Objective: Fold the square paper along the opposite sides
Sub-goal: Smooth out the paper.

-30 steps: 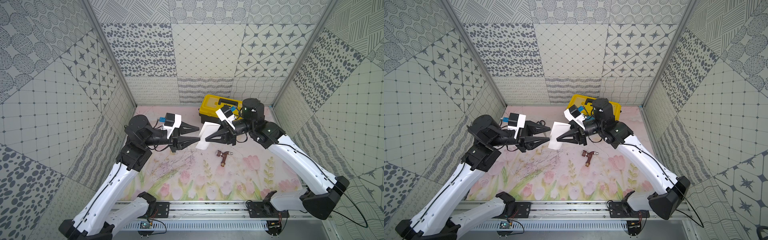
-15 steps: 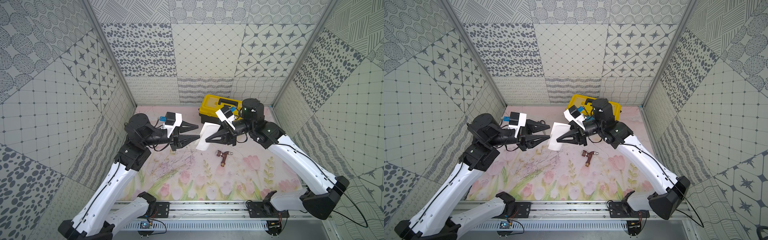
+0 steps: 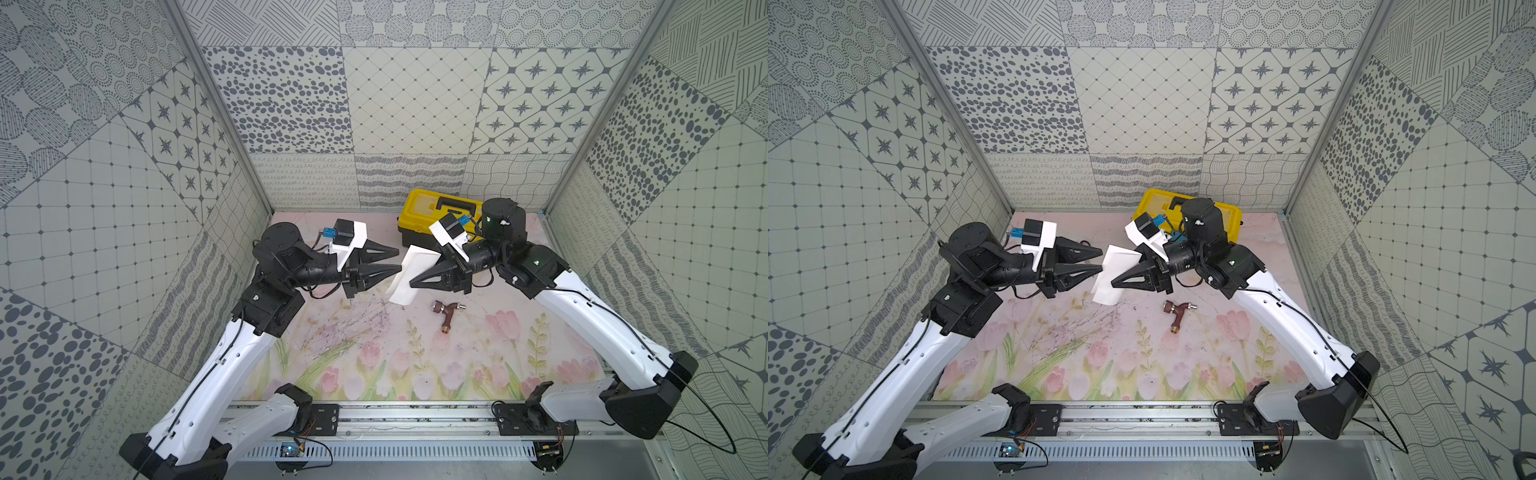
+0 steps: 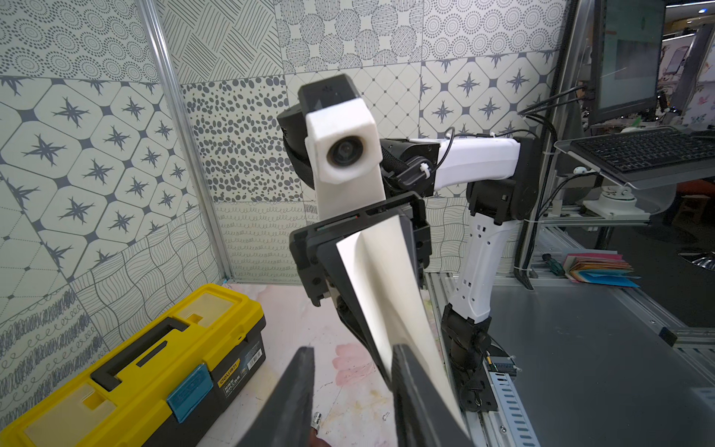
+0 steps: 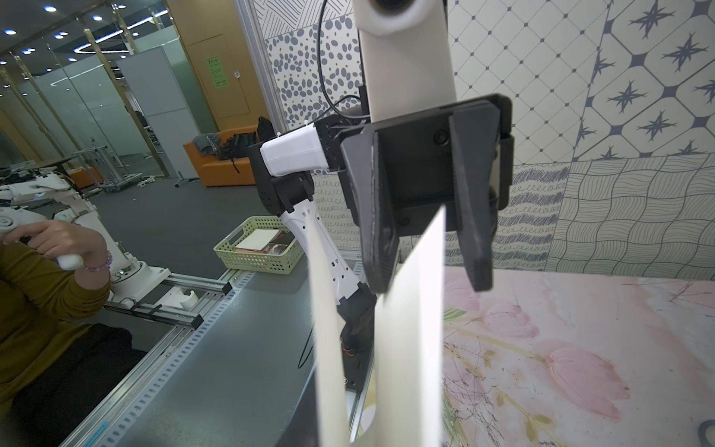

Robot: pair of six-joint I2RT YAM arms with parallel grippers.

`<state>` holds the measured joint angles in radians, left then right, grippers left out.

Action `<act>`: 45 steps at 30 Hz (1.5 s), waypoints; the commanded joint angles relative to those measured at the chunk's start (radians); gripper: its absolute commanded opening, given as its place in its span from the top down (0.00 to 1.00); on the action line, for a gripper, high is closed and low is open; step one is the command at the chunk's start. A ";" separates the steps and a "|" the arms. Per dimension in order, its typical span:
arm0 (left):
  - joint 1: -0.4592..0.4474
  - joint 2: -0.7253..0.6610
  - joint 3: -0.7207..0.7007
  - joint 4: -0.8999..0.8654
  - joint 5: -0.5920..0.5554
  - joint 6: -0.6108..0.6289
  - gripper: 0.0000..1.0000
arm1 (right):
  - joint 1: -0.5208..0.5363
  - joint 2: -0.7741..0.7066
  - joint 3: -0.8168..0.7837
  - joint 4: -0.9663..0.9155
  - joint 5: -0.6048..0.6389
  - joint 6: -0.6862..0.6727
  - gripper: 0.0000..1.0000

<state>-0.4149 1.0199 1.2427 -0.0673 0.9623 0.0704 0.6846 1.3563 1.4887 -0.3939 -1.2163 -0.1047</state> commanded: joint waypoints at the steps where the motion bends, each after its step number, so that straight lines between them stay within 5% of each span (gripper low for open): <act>1: 0.004 0.009 0.021 0.039 0.043 -0.023 0.63 | 0.006 0.017 0.010 0.008 -0.009 0.004 0.77; 18: 0.004 -0.032 0.003 -0.035 -0.010 0.030 0.60 | 0.006 0.001 0.018 -0.055 0.065 -0.030 0.82; 35: 0.004 -0.073 -0.120 0.013 -0.005 0.013 0.52 | 0.080 0.067 0.258 -0.504 0.272 -0.264 0.83; 45: 0.003 -0.116 -0.127 -0.011 0.007 0.032 0.54 | 0.101 0.061 0.251 -0.525 0.304 -0.301 0.84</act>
<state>-0.4149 0.9161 1.1217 -0.0963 0.9421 0.0814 0.7807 1.4258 1.7290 -0.9119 -0.9287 -0.3775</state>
